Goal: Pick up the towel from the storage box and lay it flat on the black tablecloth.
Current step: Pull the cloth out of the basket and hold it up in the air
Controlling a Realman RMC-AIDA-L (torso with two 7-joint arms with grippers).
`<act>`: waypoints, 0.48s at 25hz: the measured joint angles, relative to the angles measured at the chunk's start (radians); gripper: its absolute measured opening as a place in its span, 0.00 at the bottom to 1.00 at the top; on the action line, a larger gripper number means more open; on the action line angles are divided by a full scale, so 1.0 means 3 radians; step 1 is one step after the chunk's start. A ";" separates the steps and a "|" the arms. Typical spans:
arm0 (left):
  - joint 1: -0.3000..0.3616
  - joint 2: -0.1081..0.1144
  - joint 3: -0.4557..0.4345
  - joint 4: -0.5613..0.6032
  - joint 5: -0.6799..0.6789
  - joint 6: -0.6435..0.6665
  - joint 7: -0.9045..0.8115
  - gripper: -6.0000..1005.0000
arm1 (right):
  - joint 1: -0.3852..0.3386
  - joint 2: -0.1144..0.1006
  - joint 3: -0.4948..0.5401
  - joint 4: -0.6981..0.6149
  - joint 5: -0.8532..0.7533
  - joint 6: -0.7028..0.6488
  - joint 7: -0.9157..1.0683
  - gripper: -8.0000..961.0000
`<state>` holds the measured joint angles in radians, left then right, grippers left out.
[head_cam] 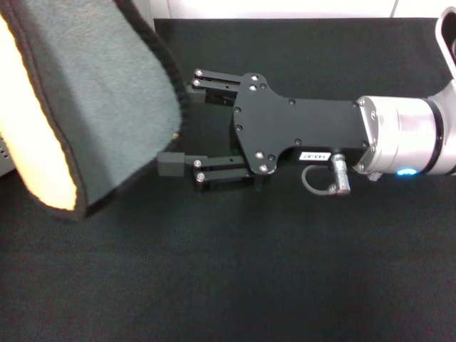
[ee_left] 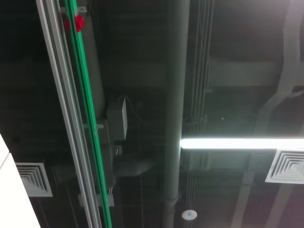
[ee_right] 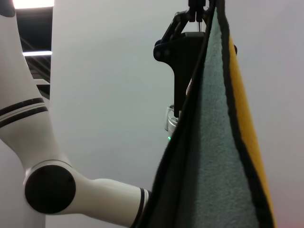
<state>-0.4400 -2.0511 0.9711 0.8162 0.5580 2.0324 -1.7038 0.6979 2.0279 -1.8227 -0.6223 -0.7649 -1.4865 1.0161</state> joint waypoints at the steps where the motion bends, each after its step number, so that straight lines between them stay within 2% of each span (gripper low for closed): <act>1: 0.0003 0.0000 0.0000 -0.0002 -0.0002 0.0000 0.0013 0.01 | -0.0026 0.0000 -0.0001 -0.0020 -0.0005 -0.0005 -0.0001 0.78; 5: 0.0007 -0.0002 0.0000 -0.0010 -0.0003 0.0000 0.0040 0.01 | -0.0093 0.0000 0.0015 -0.0081 -0.0014 0.0001 -0.0005 0.78; 10: 0.0000 -0.0003 0.0000 -0.0008 -0.0004 0.0000 0.0040 0.01 | -0.0019 0.0000 0.0015 -0.0049 -0.0016 0.0086 -0.0005 0.78; 12: 0.0000 -0.0004 0.0000 -0.0007 -0.0004 0.0000 0.0040 0.01 | 0.0005 0.0000 0.0007 -0.0041 -0.0016 0.0121 -0.0003 0.67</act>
<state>-0.4399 -2.0524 0.9710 0.8142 0.5568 2.0324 -1.6919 0.6995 2.0279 -1.8206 -0.6344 -0.7699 -1.4502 1.0153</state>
